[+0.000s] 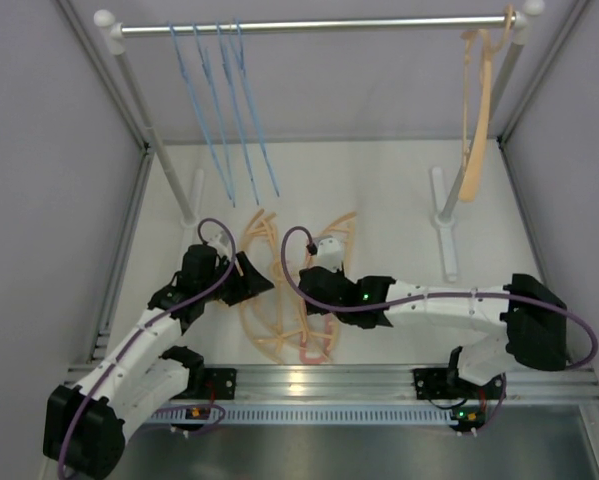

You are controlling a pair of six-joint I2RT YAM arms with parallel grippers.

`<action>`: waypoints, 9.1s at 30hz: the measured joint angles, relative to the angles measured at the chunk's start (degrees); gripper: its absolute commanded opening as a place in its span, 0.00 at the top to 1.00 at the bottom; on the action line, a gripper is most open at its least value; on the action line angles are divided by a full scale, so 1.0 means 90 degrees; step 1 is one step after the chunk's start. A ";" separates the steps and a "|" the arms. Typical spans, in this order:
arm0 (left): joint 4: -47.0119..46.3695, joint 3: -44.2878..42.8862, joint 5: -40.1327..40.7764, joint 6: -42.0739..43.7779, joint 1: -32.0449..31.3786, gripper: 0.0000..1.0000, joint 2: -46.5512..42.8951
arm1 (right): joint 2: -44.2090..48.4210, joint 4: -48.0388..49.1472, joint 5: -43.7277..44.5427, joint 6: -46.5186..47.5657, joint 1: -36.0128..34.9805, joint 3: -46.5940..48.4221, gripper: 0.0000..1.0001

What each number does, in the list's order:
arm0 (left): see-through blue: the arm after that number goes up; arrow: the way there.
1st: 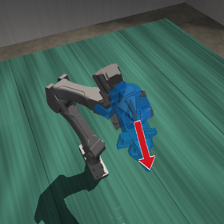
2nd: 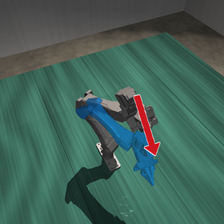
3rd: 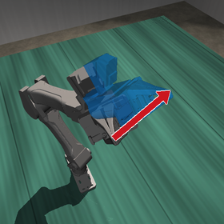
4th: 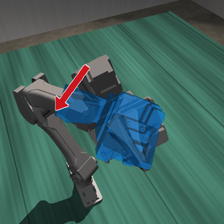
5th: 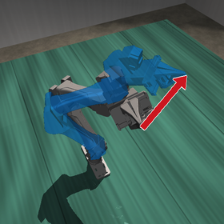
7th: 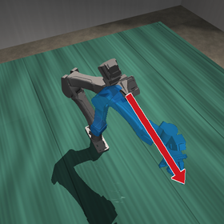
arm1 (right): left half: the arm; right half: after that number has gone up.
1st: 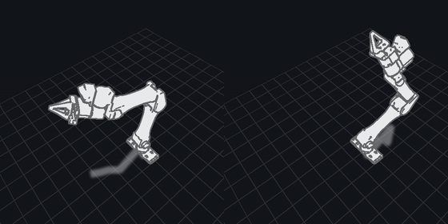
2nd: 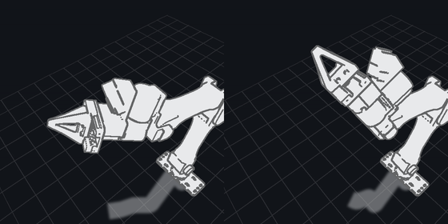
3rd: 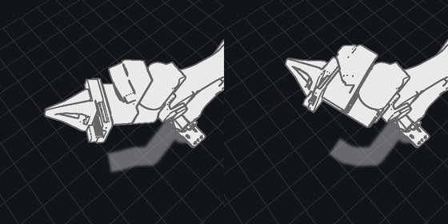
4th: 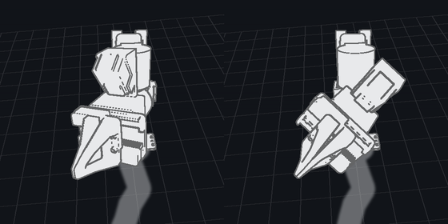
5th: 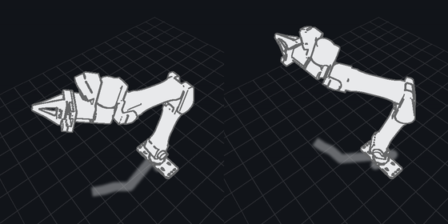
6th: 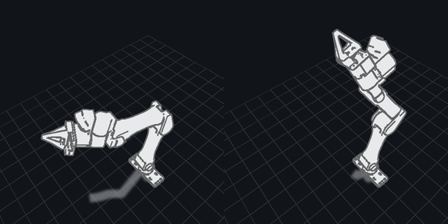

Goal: Organize the hangers

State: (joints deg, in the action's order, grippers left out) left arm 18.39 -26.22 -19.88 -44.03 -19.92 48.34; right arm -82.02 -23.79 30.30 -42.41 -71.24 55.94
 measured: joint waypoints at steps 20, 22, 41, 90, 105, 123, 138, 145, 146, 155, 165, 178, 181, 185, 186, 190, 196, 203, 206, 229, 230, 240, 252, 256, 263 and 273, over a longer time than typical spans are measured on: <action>-0.0036 0.0177 0.0002 -0.0070 0.0000 0.37 -0.0177 | -0.1732 0.0629 -0.0119 -0.0656 0.0000 0.0180 0.59; -0.0036 0.0177 0.0002 -0.0070 0.0000 0.37 -0.0177 | -0.1783 0.0651 -0.0124 -0.0687 0.0000 0.0180 0.61; -0.0036 0.0180 0.0005 -0.0070 0.0000 0.37 -0.0180 | -0.2050 0.0937 -0.0338 -0.0799 0.0000 0.0177 1.00; -0.0039 0.0180 0.0000 -0.0260 0.0000 0.37 -0.0444 | 0.3920 -0.0313 -0.0029 -0.1583 -0.0032 -0.0551 1.00; -0.0044 0.0180 -0.0053 -0.0260 0.0000 0.37 -0.0435 | 0.4639 -0.0199 0.0687 -0.1785 -0.0032 -0.0219 1.00; -0.0255 0.0238 -0.0197 -0.0262 0.0000 0.37 -0.0299 | 0.4044 0.1120 0.1637 -0.0998 -0.0032 0.1277 1.00; -0.0503 0.0355 -0.0304 -0.0279 0.0000 0.37 -0.0097 | 0.3541 0.2244 0.2778 -0.0058 0.0243 0.2786 1.00; -0.0559 0.0355 -0.0338 -0.0277 0.0000 0.37 -0.0049 | 0.3325 0.2409 0.2841 -0.0141 0.0879 0.3014 1.00; -0.0563 0.0355 -0.0338 -0.0277 0.0000 0.37 -0.0049 | 0.3293 0.2407 0.2827 -0.0192 0.0957 0.3014 1.00; -0.0568 0.0355 -0.0367 -0.0270 0.0000 0.37 -0.0051 | 0.3152 0.2407 0.2504 -0.0748 0.2072 0.2999 1.00; -0.0568 0.0362 -0.0386 -0.0260 0.0000 0.37 -0.0051 | 0.2820 0.2307 0.2040 -0.1124 0.2815 0.3259 1.00; -0.0563 0.0376 -0.0415 -0.0197 0.0000 0.38 -0.0068 | 0.2506 0.2144 0.1399 -0.1819 0.3616 0.3376 1.00; -0.0561 0.0376 -0.0430 -0.0182 0.0000 0.38 -0.0090 | 0.2421 0.2108 0.1316 -0.1902 0.3738 0.3398 1.00; -0.0561 0.0376 -0.0432 -0.0175 0.0000 0.37 -0.0163 | 0.2276 0.1957 0.1239 -0.2013 0.3883 0.3475 1.00; -0.0561 0.0376 -0.0432 -0.0172 0.0000 0.38 -0.0163 | 0.2251 0.1902 0.1212 -0.2038 0.3912 0.3500 1.00; -0.0561 0.0376 -0.0435 -0.0141 0.0000 0.37 -0.0163 | 0.2157 0.1773 0.1144 -0.2106 0.4017 0.3585 1.00; -0.0556 0.0376 -0.0476 -0.0129 0.0000 0.37 -0.0163 | 0.2127 0.1608 0.1122 -0.2178 0.4138 0.3628 1.00; -0.0551 0.0376 -0.0500 -0.0114 0.0000 0.37 -0.0163 | 0.2169 0.1486 0.1124 -0.2268 0.4192 0.3621 1.00; -0.0549 0.0376 -0.0505 -0.0114 0.0000 0.38 -0.0163 | 0.2256 0.1484 0.1124 -0.2314 0.4194 0.3531 1.00; -0.0542 0.0379 -0.0527 -0.0117 0.0000 0.38 -0.0194 | 0.2514 0.1362 0.0962 -0.2412 0.4211 0.3230 0.57; -0.0542 0.0379 -0.0527 -0.0117 0.0000 0.37 -0.0199 | 0.2518 0.1341 0.0945 -0.2412 0.4211 0.3230 0.56; -0.0539 0.0393 -0.0529 -0.0117 0.0000 0.38 -0.0248 | 0.2922 0.0991 0.0486 -0.2312 0.4214 0.2875 0.53; -0.0532 0.0464 -0.0529 -0.0117 0.0000 0.37 -0.0248 | 0.4119 0.0257 -0.0209 -0.1530 0.4214 0.2380 0.47; -0.0532 0.0464 -0.0529 -0.0117 0.0000 0.37 -0.0250 | 0.3755 -0.0073 -0.0899 -0.0894 0.4211 0.3177 0.45; -0.0515 0.0461 -0.0527 -0.0109 0.0000 0.37 -0.0272 | 0.1127 -0.0884 -0.1163 0.0627 0.2946 0.6751 0.39; -0.0034 0.0180 -0.0284 -0.0002 0.0000 0.40 -0.0372 | -0.0291 -0.1375 -0.0384 0.1375 0.1671 0.5574 0.44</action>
State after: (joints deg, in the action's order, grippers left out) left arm 18.09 -24.60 -22.44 -44.05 -19.92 44.99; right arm -84.64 -36.16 26.85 -30.04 -56.21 106.10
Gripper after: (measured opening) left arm 0.610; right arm 0.569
